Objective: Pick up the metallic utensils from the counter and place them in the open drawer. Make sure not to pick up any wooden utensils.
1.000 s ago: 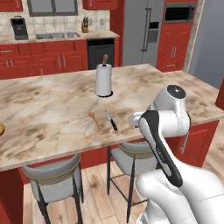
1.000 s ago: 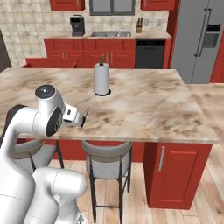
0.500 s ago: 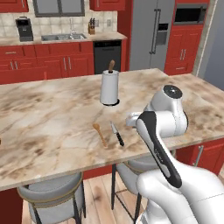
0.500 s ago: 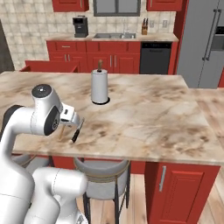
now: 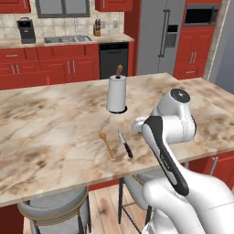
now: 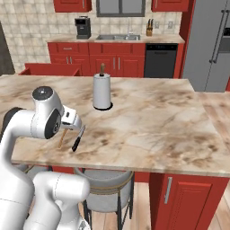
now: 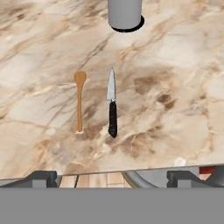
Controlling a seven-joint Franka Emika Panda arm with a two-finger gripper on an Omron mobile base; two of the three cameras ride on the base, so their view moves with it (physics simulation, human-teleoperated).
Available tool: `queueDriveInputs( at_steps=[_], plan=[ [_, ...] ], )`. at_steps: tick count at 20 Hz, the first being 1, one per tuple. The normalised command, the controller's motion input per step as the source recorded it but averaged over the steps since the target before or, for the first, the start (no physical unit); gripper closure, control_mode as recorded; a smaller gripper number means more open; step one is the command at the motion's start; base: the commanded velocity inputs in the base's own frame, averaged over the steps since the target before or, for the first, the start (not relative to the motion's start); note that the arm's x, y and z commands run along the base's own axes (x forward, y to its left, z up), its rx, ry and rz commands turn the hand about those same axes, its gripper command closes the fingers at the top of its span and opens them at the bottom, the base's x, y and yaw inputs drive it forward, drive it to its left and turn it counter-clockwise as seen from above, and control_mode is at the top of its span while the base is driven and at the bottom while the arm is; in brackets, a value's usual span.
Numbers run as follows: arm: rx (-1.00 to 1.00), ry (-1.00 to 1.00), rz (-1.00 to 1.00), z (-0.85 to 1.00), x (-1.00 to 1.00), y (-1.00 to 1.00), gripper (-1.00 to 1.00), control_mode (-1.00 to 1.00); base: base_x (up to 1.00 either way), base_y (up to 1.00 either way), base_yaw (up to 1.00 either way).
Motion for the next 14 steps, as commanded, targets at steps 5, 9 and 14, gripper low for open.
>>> queueDriveInputs(
  at_steps=[5,9,14],
  plan=[
    [0.00,0.00,0.00,0.00,0.00,0.00,-1.00,1.00,0.00,0.00,0.00],
    [-0.01,0.11,0.00,0.05,0.32,0.00,-1.00,-1.00,0.00,0.00,0.00],
    [-0.08,0.44,0.00,0.17,0.94,0.00,-1.00,-1.00,0.00,0.00,0.00]
  ],
)
